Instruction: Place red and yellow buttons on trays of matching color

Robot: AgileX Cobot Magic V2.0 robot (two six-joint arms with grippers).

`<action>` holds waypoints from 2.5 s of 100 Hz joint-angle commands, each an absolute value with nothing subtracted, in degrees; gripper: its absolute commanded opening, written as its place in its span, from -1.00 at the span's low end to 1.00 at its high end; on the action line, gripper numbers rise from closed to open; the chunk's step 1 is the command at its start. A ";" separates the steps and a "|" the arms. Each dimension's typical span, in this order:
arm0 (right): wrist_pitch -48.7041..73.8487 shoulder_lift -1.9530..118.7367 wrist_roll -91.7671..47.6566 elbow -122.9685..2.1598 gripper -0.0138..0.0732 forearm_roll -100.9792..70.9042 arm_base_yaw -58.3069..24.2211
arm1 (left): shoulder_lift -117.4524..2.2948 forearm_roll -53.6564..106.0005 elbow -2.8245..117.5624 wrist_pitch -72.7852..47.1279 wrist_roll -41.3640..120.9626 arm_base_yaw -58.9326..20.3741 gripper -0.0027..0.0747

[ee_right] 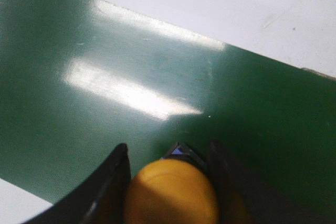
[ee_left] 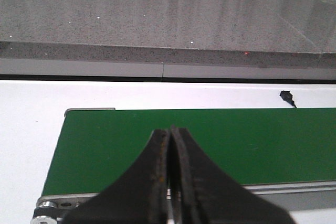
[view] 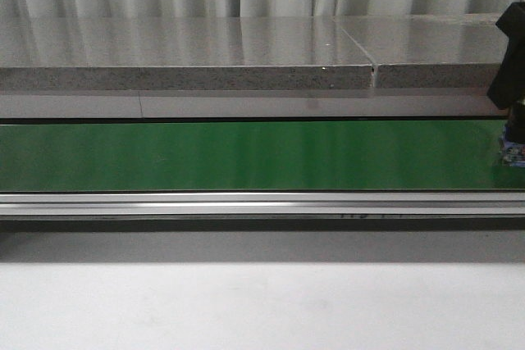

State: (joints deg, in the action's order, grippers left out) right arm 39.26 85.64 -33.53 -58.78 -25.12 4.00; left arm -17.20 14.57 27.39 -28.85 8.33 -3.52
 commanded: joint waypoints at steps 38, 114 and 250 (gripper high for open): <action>44.87 76.51 -22.42 -64.15 -0.26 -17.22 9.24 | -17.67 15.53 28.94 -24.83 8.30 -4.03 -0.98; 36.79 77.58 -5.56 -64.03 -0.26 -17.02 49.39 | -17.67 15.53 28.94 -24.83 8.30 -4.03 -0.98; 21.56 87.03 -5.00 -48.65 -0.14 -13.86 49.39 | -17.67 15.53 28.94 -24.83 8.30 -4.03 -0.98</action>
